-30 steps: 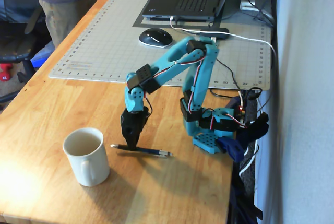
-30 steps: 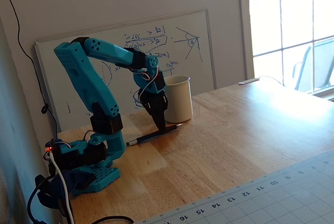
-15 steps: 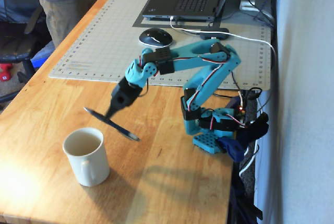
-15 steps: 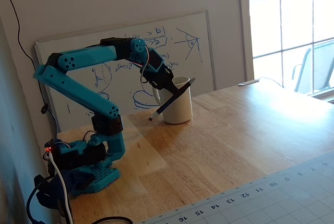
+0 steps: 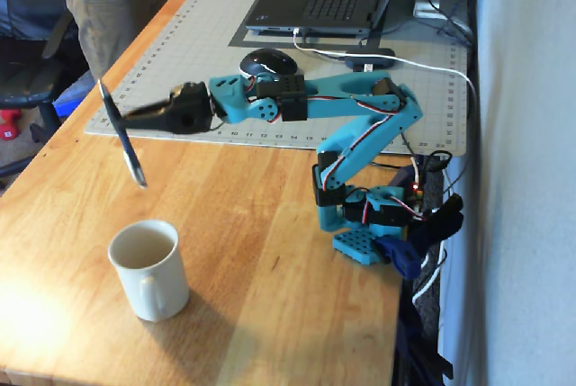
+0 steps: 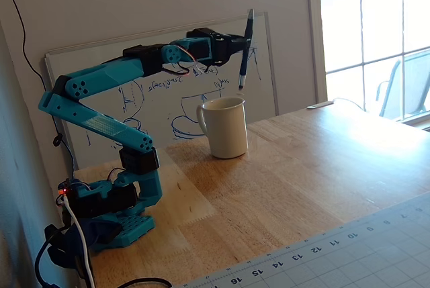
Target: Grasp a pen and put it in a mug.
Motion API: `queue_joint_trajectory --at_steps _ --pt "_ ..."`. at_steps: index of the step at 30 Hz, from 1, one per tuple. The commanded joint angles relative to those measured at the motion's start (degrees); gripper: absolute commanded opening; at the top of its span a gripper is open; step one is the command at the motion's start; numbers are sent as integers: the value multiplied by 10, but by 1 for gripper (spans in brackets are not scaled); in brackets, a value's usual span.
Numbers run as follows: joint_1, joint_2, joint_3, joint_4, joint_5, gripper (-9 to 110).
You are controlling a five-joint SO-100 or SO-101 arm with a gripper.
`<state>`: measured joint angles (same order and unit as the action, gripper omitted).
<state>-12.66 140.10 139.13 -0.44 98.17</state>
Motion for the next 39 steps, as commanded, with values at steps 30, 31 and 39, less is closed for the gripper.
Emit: queue_joint_trajectory --at_steps 30,31,39 --pt "-210 -222 -10 -91 -133 2" --pt "-211 -220 -4 -91 -138 2" --pt "-205 -140 47 -91 -141 11"
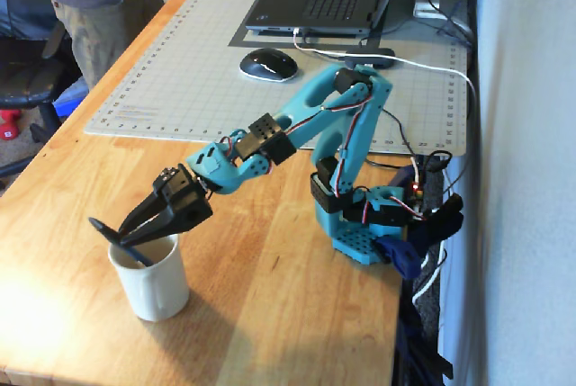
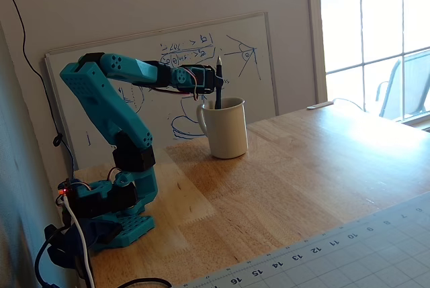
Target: Grasp a pen and put it in a mug.
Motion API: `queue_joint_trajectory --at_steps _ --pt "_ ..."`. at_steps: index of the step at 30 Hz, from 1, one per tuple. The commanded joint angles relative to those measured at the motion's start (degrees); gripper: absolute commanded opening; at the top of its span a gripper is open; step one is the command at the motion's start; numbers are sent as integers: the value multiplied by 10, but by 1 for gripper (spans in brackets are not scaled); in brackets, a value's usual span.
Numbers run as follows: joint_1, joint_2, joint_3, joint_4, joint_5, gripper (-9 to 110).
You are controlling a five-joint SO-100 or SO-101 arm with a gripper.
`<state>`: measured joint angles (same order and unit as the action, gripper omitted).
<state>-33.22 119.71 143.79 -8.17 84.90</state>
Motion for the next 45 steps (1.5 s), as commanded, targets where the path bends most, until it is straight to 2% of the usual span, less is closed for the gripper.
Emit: queue_joint_trajectory --at_steps 1,6,12,23,30,36,40,45 --pt "2 76 6 -13 -8 12" --pt "28 151 46 2 -24 15" --pt "99 250 79 117 -198 14" --pt "236 426 83 507 -542 14" --pt "337 495 90 706 -750 14" --pt "359 584 148 818 -787 14" --pt "360 639 209 821 -795 13" --pt "361 678 230 819 -795 5"
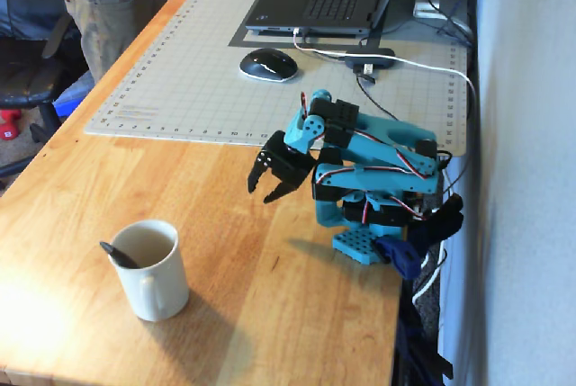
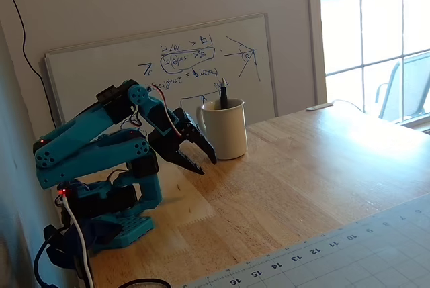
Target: Grasp a pen and put it in a mug.
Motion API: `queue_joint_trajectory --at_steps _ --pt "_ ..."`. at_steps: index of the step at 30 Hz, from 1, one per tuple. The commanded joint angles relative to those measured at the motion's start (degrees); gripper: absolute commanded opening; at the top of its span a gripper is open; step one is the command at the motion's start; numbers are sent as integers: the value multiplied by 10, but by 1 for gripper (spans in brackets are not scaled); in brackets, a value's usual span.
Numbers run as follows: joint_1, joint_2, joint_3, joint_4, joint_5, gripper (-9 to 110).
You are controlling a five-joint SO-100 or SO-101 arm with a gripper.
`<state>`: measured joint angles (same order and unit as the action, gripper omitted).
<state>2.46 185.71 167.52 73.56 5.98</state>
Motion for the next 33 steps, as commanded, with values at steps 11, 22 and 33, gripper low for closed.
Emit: queue_joint_trajectory --at_steps 11,22,33 --pt "4 29 -4 3 -67 3" --pt "4 29 73 -92 -98 3" --pt "4 39 105 -69 -98 3"
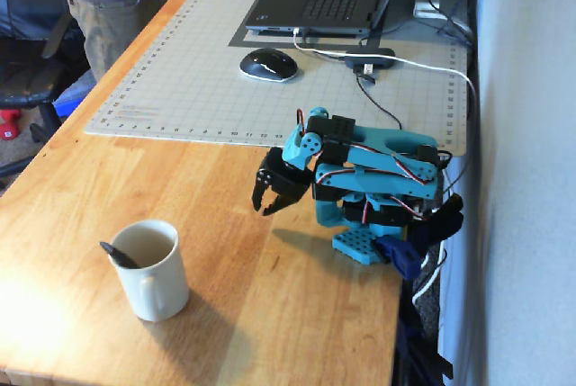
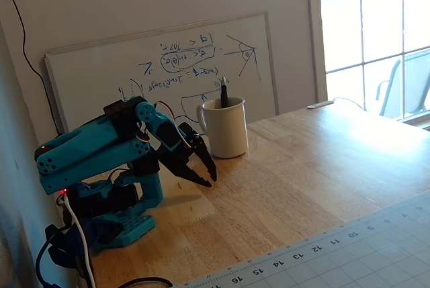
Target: Grasp a pen and put it in a mug.
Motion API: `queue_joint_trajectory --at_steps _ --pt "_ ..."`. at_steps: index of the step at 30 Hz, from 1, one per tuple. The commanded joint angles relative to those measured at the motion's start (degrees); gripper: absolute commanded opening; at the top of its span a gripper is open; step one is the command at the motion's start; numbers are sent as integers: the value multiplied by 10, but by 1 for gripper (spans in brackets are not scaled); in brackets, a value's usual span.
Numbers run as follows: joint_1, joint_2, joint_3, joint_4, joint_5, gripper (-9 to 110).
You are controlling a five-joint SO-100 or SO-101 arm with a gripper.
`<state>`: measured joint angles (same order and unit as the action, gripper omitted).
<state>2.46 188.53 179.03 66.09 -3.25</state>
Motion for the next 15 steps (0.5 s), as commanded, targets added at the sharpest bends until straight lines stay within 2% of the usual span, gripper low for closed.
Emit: queue_joint_trajectory --at_steps 1,15 --pt "4 19 -11 6 -4 3" --pt "-1 33 -11 12 3 3"
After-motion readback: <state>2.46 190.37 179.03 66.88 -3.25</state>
